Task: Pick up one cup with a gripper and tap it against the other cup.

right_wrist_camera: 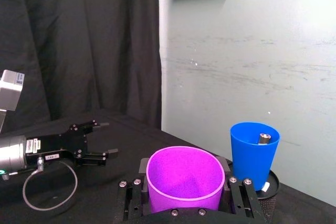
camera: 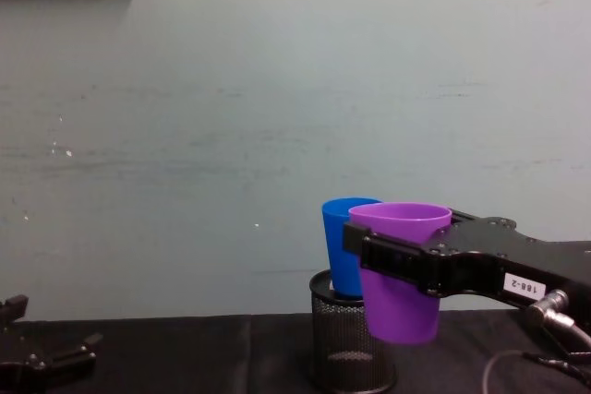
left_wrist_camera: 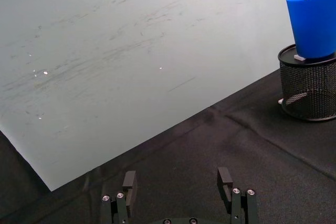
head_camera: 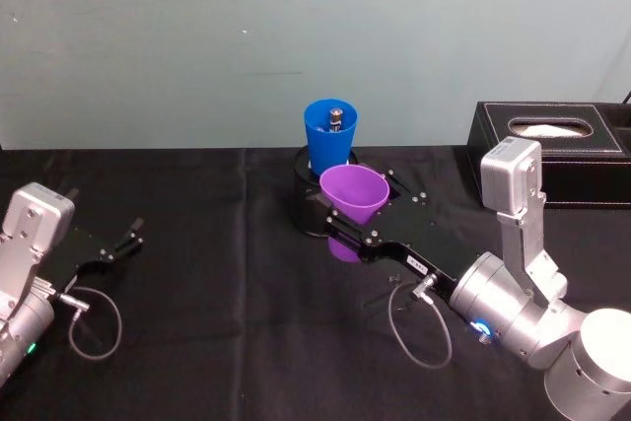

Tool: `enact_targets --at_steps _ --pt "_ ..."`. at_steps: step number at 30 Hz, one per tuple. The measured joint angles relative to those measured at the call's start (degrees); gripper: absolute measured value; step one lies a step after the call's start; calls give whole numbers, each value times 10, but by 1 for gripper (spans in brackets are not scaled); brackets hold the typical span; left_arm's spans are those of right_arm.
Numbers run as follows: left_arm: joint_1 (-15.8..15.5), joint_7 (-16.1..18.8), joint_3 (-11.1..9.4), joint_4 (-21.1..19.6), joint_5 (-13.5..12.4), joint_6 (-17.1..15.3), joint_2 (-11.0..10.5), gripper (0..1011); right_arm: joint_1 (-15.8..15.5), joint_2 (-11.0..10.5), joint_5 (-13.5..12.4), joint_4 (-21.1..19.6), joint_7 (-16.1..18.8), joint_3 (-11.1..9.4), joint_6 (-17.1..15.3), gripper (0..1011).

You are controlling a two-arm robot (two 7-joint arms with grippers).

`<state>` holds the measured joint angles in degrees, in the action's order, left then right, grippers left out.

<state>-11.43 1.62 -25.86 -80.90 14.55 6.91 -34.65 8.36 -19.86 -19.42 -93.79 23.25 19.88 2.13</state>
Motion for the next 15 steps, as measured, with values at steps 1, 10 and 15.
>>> enact_targets --at_steps 1,10,15 --pt "0 0 0 0 0 0 0 1000 0 0 0 0 0 0 0 743" --pt "0 0 0 0 0 0 0 1000 0 0 0 0 0 0 0 743" --pt "0 0 0 0 0 0 0 1000 0 0 0 0 0 0 0 743"
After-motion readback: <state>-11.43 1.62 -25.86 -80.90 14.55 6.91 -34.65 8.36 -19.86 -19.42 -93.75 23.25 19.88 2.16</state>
